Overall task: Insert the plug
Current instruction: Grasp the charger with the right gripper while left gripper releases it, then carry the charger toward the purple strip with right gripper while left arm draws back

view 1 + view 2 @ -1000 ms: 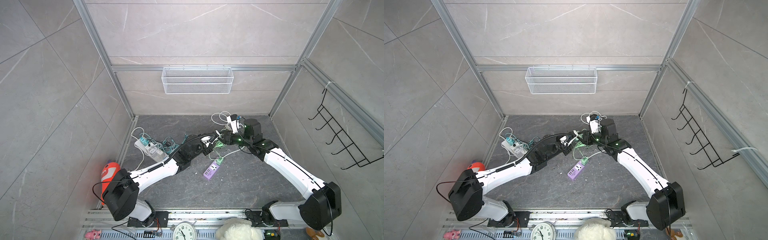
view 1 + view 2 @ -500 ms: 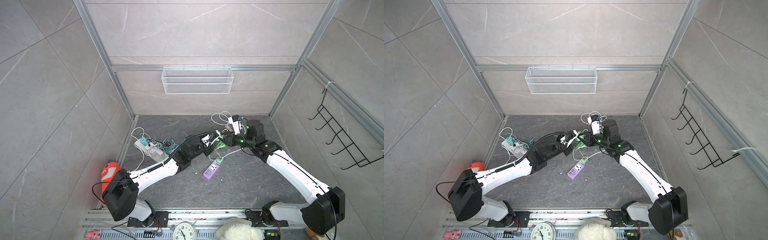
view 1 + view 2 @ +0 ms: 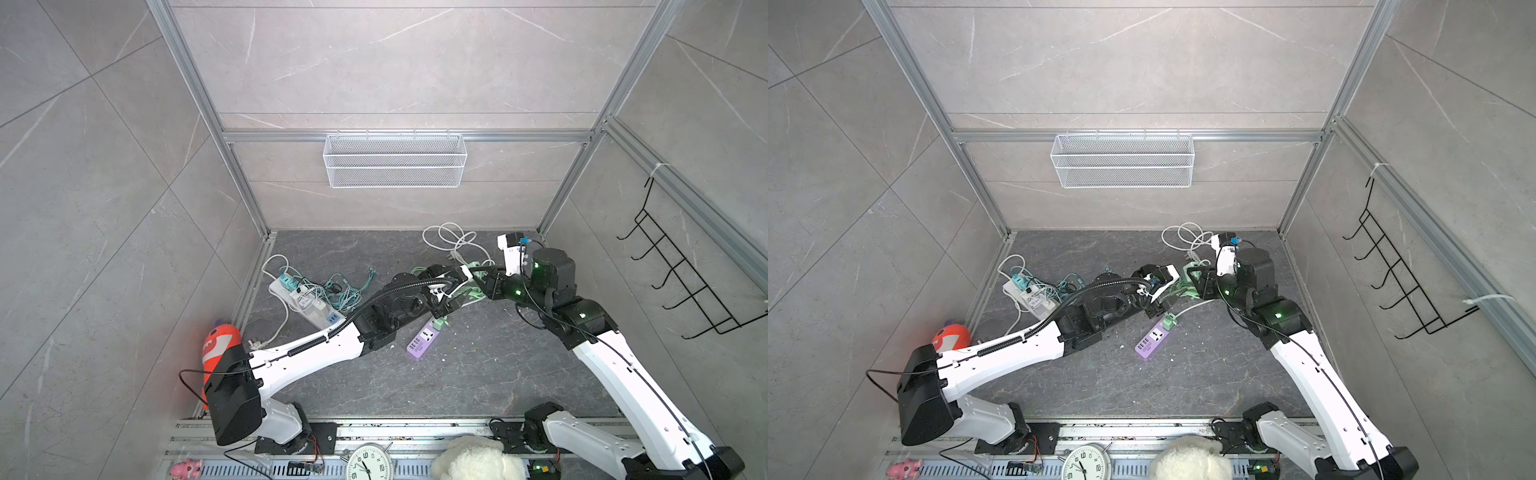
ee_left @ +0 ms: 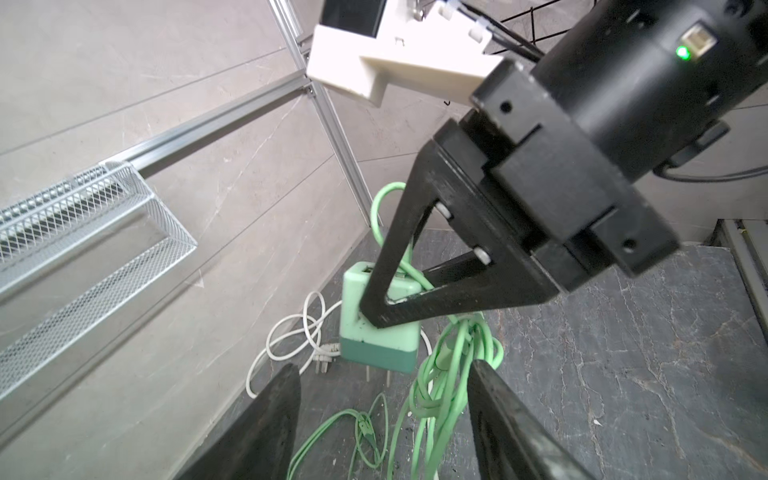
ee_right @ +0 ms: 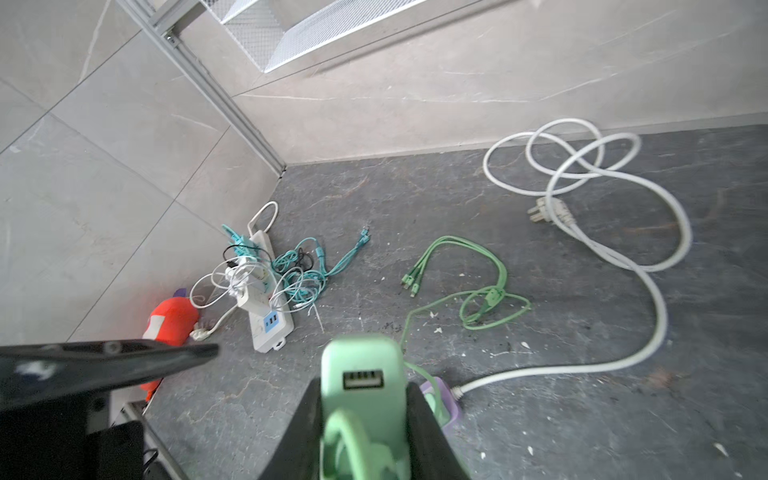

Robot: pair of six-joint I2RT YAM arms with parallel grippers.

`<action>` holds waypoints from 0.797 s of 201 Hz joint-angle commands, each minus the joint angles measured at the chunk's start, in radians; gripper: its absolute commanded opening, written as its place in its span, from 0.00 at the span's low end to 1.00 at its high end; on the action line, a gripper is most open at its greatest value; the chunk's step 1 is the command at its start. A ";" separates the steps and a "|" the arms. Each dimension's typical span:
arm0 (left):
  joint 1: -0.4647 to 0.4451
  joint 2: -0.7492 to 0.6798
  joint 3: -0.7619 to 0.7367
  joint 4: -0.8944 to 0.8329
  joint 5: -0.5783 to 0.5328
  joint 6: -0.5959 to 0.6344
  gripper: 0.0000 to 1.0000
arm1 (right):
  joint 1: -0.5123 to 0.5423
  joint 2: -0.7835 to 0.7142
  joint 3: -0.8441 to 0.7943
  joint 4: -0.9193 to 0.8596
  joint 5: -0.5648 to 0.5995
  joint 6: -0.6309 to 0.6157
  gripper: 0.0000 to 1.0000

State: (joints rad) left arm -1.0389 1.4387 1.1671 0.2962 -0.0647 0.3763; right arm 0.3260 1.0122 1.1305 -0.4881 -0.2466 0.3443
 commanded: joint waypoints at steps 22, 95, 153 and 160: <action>-0.026 -0.031 0.055 0.003 -0.080 0.030 0.66 | -0.053 -0.063 0.061 -0.148 0.186 -0.062 0.09; -0.032 -0.056 -0.063 -0.077 -0.490 -0.007 0.64 | -0.083 -0.009 0.120 -0.318 0.708 -0.016 0.10; -0.023 -0.109 -0.248 -0.123 -0.666 -0.188 0.62 | -0.083 0.098 0.086 -0.354 0.498 0.102 0.10; -0.023 -0.113 -0.267 -0.130 -0.661 -0.214 0.62 | -0.081 0.116 0.072 -0.359 0.487 0.120 0.10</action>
State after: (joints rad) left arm -1.0660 1.3746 0.9409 0.1787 -0.6464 0.2844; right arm 0.2424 1.0733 1.2213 -0.7952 0.2981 0.3771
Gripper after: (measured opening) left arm 0.625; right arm 0.276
